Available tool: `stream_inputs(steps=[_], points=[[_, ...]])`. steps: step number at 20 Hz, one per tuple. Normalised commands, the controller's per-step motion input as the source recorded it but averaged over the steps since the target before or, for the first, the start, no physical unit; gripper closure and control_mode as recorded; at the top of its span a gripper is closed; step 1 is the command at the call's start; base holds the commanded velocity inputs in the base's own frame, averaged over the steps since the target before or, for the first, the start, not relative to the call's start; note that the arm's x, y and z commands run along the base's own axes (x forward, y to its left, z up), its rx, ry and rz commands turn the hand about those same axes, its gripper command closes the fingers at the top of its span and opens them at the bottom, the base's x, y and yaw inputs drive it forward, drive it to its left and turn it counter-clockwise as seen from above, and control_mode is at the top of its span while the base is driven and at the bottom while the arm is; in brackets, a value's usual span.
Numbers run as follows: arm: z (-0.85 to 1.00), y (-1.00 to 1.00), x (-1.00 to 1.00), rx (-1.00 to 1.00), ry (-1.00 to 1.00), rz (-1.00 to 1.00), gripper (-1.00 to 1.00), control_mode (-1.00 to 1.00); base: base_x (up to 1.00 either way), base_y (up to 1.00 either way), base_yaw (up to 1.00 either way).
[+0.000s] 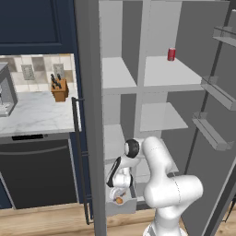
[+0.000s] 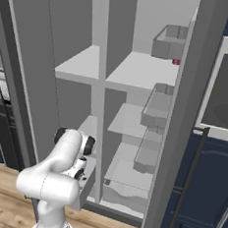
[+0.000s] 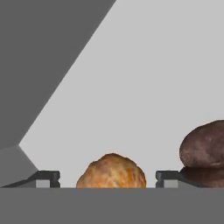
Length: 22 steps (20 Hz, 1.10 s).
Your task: Take the mushroom and tangerine from the fridge shelf and place them in the freezer drawer to begin freezing them.
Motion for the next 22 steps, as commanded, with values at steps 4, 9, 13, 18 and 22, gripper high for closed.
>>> stream_inputs(steps=[4,9,13,18,22], points=[[0.10,0.00,0.00,0.00,0.01,0.00,-1.00,-1.00,0.00,0.00,0.00],[0.64,-0.02,-0.09,0.00,0.00,-0.01,-1.00,-1.00,0.00,0.00,0.00],[0.56,-0.03,-0.03,0.00,0.01,-0.04,-1.00,-1.00,0.00,0.00,0.00],[0.41,-0.02,0.00,0.00,0.01,-0.01,-1.00,-1.00,0.00,0.00,0.00],[0.51,-0.02,-0.05,0.00,0.00,-0.01,-1.00,-1.00,0.00,0.00,0.00]])
